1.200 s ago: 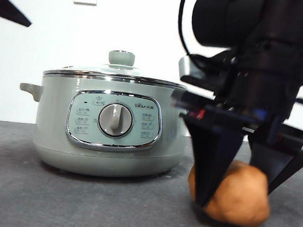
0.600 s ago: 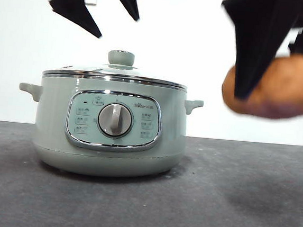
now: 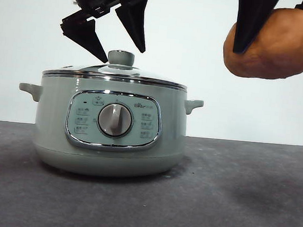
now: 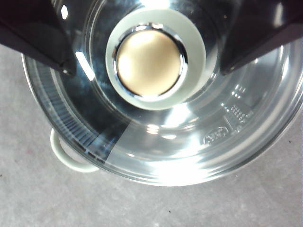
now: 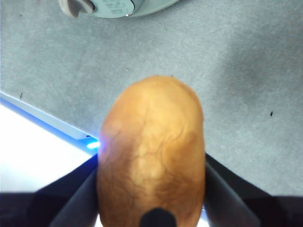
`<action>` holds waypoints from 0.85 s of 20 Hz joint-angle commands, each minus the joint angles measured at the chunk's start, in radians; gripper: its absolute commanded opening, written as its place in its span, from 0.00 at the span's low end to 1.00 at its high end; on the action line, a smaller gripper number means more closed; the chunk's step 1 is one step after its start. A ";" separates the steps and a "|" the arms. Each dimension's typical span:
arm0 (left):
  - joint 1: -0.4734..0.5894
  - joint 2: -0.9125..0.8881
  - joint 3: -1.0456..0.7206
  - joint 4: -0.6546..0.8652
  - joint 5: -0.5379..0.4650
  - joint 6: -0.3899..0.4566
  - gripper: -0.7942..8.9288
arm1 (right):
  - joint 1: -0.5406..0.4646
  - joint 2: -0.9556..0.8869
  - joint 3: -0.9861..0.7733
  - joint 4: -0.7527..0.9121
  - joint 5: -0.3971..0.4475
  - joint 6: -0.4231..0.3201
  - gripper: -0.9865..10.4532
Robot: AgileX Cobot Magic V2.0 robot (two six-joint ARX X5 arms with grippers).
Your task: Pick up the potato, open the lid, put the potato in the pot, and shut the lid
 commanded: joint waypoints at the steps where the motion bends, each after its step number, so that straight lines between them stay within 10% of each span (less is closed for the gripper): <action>1: -0.008 0.013 0.000 -0.010 0.000 0.038 0.52 | 0.000 0.001 0.002 0.002 0.002 0.008 0.09; 8: -0.025 0.018 0.000 0.002 -0.053 0.057 0.38 | 0.000 0.001 0.002 0.002 0.002 0.008 0.09; 13: -0.024 0.018 0.000 0.003 -0.054 0.073 0.06 | 0.000 0.001 0.002 0.002 0.002 0.008 0.09; 17: -0.024 0.017 0.000 0.012 -0.077 0.072 0.07 | 0.000 0.001 0.002 0.002 0.002 0.008 0.09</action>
